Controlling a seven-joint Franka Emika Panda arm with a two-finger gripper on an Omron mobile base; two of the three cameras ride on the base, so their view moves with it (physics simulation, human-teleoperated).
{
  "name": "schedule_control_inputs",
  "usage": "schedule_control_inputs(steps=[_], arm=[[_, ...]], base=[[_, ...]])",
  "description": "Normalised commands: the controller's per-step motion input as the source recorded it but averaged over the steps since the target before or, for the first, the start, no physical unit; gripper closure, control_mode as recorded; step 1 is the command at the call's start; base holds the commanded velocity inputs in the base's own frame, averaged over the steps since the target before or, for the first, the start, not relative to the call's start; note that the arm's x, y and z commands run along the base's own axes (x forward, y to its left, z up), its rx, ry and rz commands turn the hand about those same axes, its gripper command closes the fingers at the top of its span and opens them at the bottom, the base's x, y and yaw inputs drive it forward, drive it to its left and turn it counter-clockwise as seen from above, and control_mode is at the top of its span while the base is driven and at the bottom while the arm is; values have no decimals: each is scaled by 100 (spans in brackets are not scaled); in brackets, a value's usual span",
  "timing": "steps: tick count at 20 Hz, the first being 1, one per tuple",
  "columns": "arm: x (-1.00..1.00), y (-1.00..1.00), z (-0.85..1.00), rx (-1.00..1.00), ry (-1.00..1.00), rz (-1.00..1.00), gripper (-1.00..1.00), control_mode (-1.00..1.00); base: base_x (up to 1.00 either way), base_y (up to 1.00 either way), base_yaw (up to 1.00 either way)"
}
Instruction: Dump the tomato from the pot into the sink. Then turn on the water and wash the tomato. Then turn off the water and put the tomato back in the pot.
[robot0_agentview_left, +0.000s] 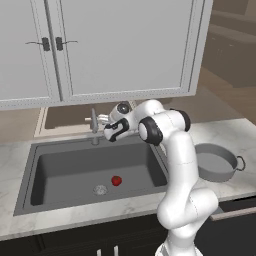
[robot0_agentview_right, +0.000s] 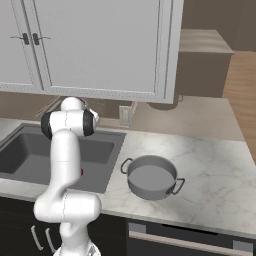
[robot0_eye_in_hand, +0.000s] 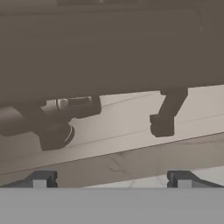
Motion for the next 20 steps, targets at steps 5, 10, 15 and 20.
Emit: schedule_control_inputs(steps=[5,10,15,20], arm=[[0,-44,-22,0,4,0,-100,-100],[-5,-52,-22,0,1,-2,-100,-100],[-10,-52,-23,0,1,-2,-100,-100],[-29,-57,-26,0,1,-2,-100,-100]], base=[[0,0,0],[0,0,0],[0,0,0],[0,0,0]])
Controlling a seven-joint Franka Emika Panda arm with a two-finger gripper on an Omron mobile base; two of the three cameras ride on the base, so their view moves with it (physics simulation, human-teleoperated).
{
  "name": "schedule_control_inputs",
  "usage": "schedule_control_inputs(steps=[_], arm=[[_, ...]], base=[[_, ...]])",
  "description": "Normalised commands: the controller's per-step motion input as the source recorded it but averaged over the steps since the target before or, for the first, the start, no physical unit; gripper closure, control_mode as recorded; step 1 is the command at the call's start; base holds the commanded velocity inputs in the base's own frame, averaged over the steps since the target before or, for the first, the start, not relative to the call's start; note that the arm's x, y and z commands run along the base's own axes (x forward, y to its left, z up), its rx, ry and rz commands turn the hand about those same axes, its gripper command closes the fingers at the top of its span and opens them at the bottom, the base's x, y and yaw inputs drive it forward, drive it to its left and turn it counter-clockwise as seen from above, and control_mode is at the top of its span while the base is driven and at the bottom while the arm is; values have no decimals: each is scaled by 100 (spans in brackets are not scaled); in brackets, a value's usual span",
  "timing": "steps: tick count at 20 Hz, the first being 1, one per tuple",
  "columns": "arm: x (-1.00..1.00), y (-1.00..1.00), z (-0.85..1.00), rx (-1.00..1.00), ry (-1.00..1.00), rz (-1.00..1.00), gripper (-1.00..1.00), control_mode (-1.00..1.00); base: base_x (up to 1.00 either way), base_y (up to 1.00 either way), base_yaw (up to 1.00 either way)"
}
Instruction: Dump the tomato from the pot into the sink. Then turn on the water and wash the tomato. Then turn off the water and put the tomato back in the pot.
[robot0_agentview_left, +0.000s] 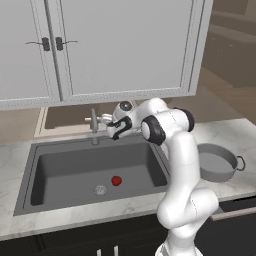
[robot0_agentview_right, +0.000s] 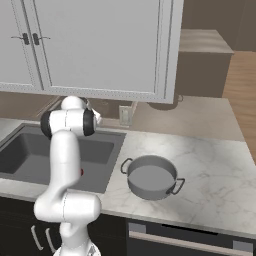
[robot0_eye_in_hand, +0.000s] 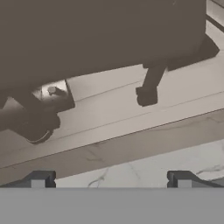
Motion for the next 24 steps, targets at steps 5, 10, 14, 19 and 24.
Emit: schedule_control_inputs(steps=[5,10,14,19,24], arm=[[-38,-53,-27,0,0,-2,-100,-100],[-28,-38,-30,0,0,-1,-100,-100],[-12,-14,-10,5,0,0,-100,-100],[-3,0,77,23,-5,0,-100,-100],[-24,-9,77,20,-1,0,-100,-100]], base=[[0,0,0],[0,0,0],[0,0,0],[0,0,0],[0,0,0]])
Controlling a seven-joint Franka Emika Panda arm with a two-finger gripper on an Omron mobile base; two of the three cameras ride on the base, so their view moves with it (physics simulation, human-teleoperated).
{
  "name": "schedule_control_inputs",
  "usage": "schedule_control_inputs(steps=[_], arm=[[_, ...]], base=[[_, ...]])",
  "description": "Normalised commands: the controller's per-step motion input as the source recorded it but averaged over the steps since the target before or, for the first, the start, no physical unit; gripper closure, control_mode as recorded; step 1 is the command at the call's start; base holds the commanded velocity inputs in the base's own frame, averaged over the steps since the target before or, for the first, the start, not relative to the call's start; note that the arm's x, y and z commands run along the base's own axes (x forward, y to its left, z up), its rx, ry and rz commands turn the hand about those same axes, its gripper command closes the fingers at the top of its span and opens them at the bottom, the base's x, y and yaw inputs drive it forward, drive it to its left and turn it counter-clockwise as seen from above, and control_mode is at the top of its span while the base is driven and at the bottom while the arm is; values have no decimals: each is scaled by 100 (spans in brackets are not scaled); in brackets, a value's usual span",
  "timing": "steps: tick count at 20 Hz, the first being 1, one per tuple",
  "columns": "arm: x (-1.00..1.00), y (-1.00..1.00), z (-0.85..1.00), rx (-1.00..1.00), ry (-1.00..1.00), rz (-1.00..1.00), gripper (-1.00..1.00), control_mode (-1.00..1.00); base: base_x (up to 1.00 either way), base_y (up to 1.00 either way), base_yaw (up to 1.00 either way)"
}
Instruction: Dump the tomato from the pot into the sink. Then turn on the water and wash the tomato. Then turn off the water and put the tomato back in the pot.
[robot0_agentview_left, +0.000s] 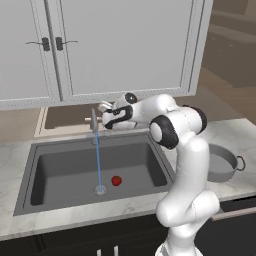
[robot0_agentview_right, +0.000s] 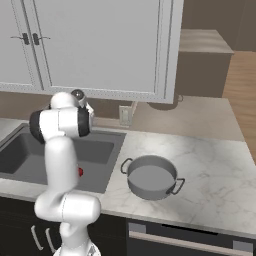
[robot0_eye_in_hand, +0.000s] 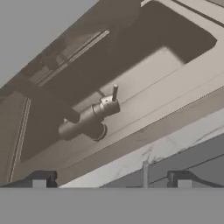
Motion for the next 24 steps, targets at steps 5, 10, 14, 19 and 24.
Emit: schedule_control_inputs(steps=[5,10,14,19,24], arm=[[-36,-40,6,0,3,-1,-100,-100],[-42,-42,0,-6,8,-1,-100,-100],[-21,-7,-7,0,10,0,-100,-100],[0,0,-25,0,12,0,-100,-100],[2,2,-35,0,15,0,-100,-100]], base=[[0,0,0],[0,0,0],[0,0,0],[0,0,0],[0,0,0]])
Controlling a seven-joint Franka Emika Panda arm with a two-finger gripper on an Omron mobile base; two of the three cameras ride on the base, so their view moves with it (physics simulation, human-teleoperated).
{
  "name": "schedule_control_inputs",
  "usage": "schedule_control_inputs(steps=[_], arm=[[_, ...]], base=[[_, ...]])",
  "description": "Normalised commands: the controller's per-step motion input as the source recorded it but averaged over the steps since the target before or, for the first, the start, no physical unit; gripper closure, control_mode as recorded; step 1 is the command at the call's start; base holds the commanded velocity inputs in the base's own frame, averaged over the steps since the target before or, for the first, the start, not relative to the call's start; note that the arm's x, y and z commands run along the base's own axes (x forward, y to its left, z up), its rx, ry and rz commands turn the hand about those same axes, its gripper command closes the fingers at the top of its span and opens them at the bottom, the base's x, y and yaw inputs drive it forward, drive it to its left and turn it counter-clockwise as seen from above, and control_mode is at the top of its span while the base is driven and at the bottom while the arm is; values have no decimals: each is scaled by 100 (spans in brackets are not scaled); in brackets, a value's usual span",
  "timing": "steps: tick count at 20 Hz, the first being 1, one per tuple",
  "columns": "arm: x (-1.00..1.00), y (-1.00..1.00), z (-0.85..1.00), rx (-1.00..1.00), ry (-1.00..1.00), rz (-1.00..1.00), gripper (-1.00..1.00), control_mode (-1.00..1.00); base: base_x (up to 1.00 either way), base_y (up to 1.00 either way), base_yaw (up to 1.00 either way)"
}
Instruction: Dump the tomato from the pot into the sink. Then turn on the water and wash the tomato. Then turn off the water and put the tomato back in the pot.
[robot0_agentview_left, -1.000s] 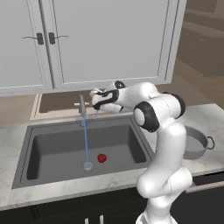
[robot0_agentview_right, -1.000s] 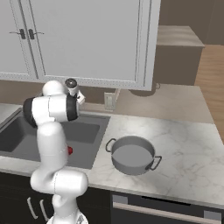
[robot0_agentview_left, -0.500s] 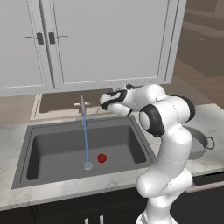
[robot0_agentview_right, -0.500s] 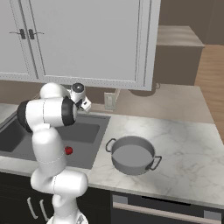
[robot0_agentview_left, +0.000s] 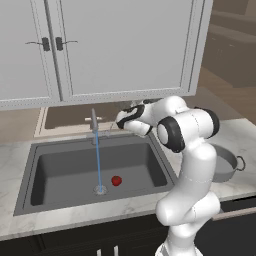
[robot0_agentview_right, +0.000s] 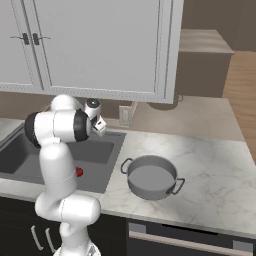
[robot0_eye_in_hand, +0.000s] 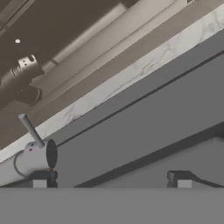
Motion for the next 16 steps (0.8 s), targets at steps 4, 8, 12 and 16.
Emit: schedule_control_inputs(steps=[4,8,12,16], arm=[[1,15,-22,0,13,0,-100,-100],[7,20,-3,0,9,0,-100,-100],[19,18,0,0,7,0,-100,-100],[24,13,-1,0,4,0,-100,-100]], base=[[0,0,0],[0,0,0],[0,0,0],[0,0,0]])
